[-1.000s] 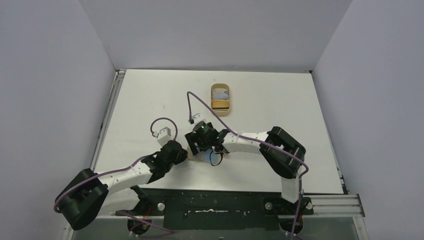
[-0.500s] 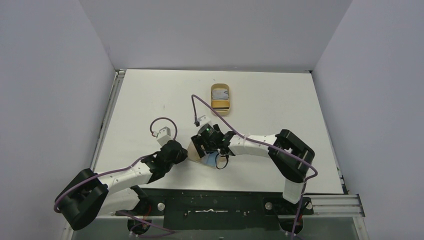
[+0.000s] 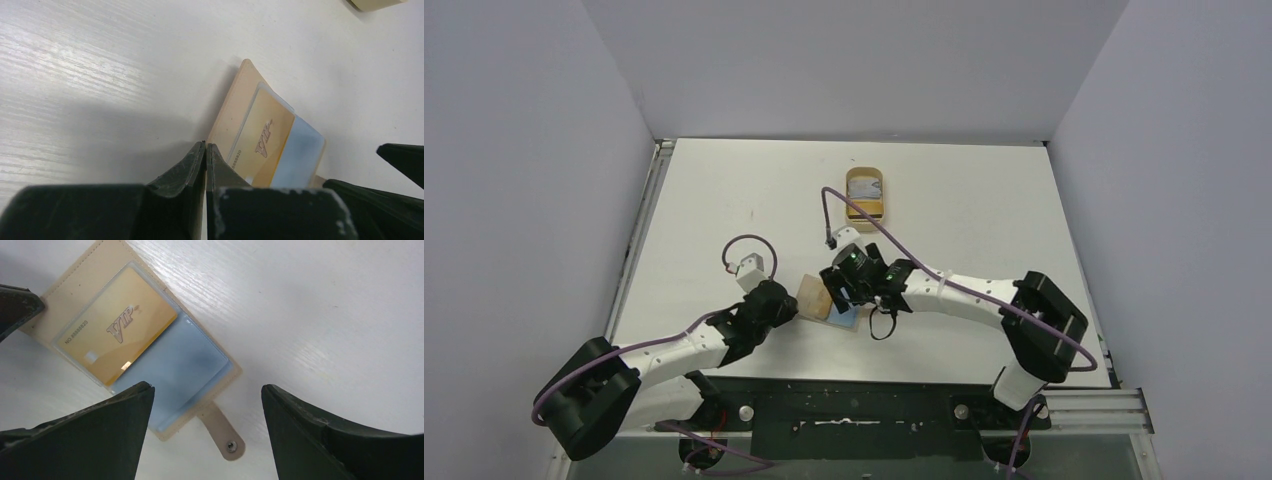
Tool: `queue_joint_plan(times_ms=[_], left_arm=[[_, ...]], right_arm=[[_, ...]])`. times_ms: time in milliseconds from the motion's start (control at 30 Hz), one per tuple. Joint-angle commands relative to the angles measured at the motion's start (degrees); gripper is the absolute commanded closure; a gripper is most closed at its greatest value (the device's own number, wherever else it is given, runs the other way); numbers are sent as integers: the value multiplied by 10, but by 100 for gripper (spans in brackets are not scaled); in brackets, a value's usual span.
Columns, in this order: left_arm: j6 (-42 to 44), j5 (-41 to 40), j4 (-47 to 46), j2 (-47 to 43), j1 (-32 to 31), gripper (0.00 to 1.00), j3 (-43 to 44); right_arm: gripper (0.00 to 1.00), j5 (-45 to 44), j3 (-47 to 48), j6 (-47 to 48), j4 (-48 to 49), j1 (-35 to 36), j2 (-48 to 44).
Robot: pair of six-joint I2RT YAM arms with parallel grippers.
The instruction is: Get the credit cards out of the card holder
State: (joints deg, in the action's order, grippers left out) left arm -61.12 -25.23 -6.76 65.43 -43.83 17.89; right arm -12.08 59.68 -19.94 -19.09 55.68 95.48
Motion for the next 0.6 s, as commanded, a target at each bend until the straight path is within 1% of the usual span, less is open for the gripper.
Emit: queue_joint_plan(times_ms=[0, 67, 167, 200, 233, 367, 500, 567], left_arm=[[-9, -20, -35, 2, 1, 100, 1], [-14, -20, -39, 10, 1, 100, 0], [-20, -20, -53, 30, 0, 100, -2], [-22, -19, -55, 36, 0, 100, -2], [-23, -19, -61, 42, 0, 100, -3], [-25, -16, -73, 58, -2, 100, -4], [-27, -17, -79, 65, -2, 100, -7], [-27, -18, -81, 64, -1, 100, -8]], right_arm=[[19, -21, 2, 11, -15, -8, -74], [17, 27, -11, -3, 29, -25, -105], [16, 179, -67, -66, 152, -85, -132], [16, 215, -81, -85, 192, -100, -132], [17, 235, -89, -96, 222, -108, -131], [18, 263, -108, -130, 286, -112, -114], [19, 300, -129, -202, 360, -112, -75], [19, 318, -144, -246, 412, -112, -53]])
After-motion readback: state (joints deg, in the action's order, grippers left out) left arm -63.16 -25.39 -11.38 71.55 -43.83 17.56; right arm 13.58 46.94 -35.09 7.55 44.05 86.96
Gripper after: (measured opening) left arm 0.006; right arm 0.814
